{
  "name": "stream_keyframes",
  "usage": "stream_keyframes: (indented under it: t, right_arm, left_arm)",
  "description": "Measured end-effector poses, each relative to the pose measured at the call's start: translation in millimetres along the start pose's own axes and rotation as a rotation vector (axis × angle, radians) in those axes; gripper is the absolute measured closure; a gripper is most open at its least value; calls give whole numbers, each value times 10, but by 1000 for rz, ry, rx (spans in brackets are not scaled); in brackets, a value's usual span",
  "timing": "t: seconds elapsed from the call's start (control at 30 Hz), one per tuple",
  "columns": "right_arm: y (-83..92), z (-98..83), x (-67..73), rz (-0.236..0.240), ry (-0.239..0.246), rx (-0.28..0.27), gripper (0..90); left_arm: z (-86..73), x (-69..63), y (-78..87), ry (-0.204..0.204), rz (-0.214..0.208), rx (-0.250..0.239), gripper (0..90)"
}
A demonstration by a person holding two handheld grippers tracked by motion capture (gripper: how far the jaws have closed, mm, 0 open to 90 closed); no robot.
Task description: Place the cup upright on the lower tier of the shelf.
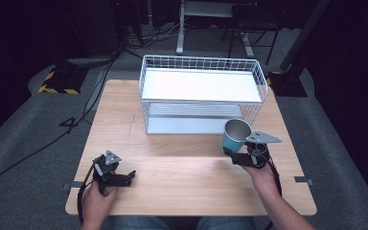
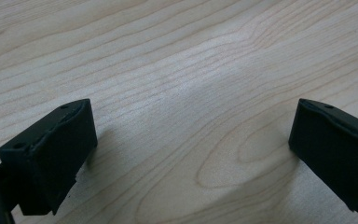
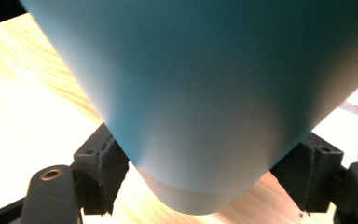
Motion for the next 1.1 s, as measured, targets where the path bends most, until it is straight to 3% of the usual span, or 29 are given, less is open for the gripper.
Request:
stream_keyframes:
  t: [0.2, 0.8, 1.1]
  right_arm:
    - [-116, 122, 37, -3, 14, 3, 256]
    - [-518, 443, 122, 1, -7, -1, 256]
    - [-700, 524, 116, -6, -12, -3, 255]
  left_arm:
    - [2, 0, 1, 0, -3, 3, 13]
    - [29, 12, -14, 0, 0, 1, 12]
    - [32, 13, -15, 0, 0, 1, 12]
Point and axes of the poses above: each handheld gripper's, and its own axes: y roughly backward along the jaws, z roughly out of its top, x roughly to its left, the point moved 4 cm from there along -y, roughly forward along the jaws, and after that the axes turned 15 degrees about x, right-handed, at the moved point
